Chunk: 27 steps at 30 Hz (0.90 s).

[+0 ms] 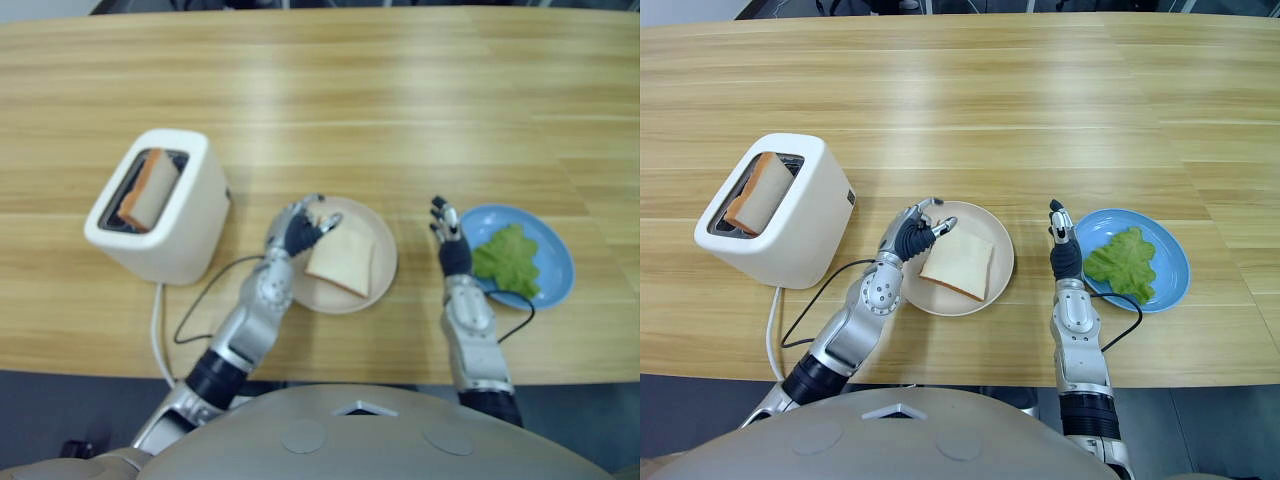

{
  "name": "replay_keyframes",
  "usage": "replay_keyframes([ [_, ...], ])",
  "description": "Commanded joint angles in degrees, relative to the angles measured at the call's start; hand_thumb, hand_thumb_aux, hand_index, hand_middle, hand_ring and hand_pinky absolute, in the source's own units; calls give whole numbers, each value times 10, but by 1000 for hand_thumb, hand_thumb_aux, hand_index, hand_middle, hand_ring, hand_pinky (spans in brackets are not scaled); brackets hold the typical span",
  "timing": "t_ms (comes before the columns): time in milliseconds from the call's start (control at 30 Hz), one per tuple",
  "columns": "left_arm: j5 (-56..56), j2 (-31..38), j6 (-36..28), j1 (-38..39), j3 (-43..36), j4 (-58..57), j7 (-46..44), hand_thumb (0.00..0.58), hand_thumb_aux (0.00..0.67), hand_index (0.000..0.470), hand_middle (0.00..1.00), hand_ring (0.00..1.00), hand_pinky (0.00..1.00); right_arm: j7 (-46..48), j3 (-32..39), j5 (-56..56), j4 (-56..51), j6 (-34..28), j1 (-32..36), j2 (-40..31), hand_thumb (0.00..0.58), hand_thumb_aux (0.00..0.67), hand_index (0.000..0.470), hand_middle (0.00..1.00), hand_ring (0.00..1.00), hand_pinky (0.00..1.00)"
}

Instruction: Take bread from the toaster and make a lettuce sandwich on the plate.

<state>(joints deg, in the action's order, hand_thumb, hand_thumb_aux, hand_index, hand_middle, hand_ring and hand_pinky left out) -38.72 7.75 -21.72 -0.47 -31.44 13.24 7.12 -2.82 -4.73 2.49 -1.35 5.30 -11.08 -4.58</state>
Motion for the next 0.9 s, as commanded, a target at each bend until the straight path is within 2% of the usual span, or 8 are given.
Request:
replay_keyframes([
  [33, -67, 13, -23, 11, -9, 60, -19, 0, 0, 0, 0, 0, 0, 4, 0, -1, 13, -9, -3, -1, 0, 0, 0, 0, 0, 0],
  [333, -225, 26, -39, 43, 6, 208, -78, 0, 0, 0, 0, 0, 0, 16, 7, 25, 71, -5, -20, -28, 0, 0, 0, 0, 0, 0],
  [433, -215, 26, -27, 72, 19, 207, -80, 0, 0, 0, 0, 0, 0, 34, -28, 57, 181, -15, -39, -86, 0, 0, 0, 0, 0, 0],
  [533, -206, 38, -10, 113, 41, 180, -63, 0, 0, 0, 0, 0, 0, 70, -107, 79, 286, -45, -51, -177, 0, 0, 0, 0, 0, 0],
  [600, -205, 46, -3, 139, 62, 168, -49, 0, 0, 0, 0, 0, 0, 94, -156, 105, 313, -51, -59, -241, 0, 0, 0, 0, 0, 0],
  [733, -200, 53, 11, 174, 92, 158, -31, 0, 0, 0, 0, 0, 0, 115, -198, 168, 296, -26, -79, -321, 0, 0, 0, 0, 0, 0],
  [900, -200, 54, 25, 203, 114, 152, -20, 0, 0, 0, 0, 0, 0, 64, -174, 293, 129, 50, -101, -404, 0, 0, 0, 0, 0, 0],
])
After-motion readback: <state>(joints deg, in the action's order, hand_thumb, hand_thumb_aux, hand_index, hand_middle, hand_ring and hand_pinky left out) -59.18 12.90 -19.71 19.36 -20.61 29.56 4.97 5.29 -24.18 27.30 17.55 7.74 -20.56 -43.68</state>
